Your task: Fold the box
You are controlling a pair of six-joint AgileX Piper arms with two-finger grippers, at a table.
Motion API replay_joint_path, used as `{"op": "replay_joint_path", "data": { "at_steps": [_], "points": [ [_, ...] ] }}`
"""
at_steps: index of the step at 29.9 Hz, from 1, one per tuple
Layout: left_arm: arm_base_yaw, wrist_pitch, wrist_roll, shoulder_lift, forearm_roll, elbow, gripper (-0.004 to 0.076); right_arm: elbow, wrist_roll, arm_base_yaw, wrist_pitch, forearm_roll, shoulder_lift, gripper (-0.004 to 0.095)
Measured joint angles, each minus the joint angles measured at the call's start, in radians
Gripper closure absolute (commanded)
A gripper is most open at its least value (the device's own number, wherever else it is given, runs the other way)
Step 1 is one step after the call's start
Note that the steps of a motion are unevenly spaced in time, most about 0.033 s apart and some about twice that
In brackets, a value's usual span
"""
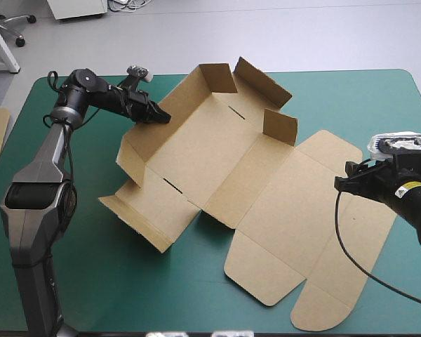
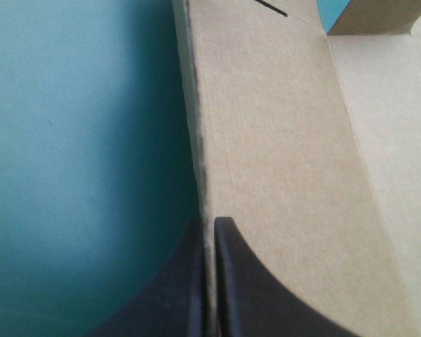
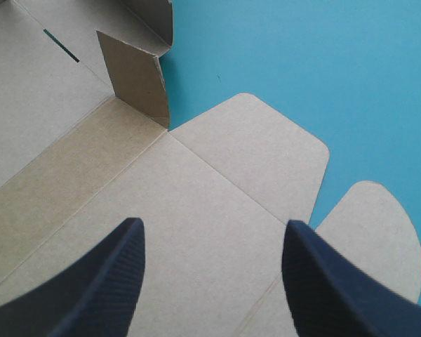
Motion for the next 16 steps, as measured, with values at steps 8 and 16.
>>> {"op": "replay_joint_path", "data": {
  "at_steps": [8, 16],
  "points": [
    [-0.122, 0.002, 0.308, 0.0, 0.141, -0.121, 0.0737, 0.0, -0.002, 0.0, 0.0, 0.002, 0.0, 0.036],
    [-0.229, -0.07, 0.577, 0.0, 0.295, -0.176, 0.0738, 0.0, -0.002, 0.0, 0.0, 0.041, 0.0, 0.036]
  ]
}}
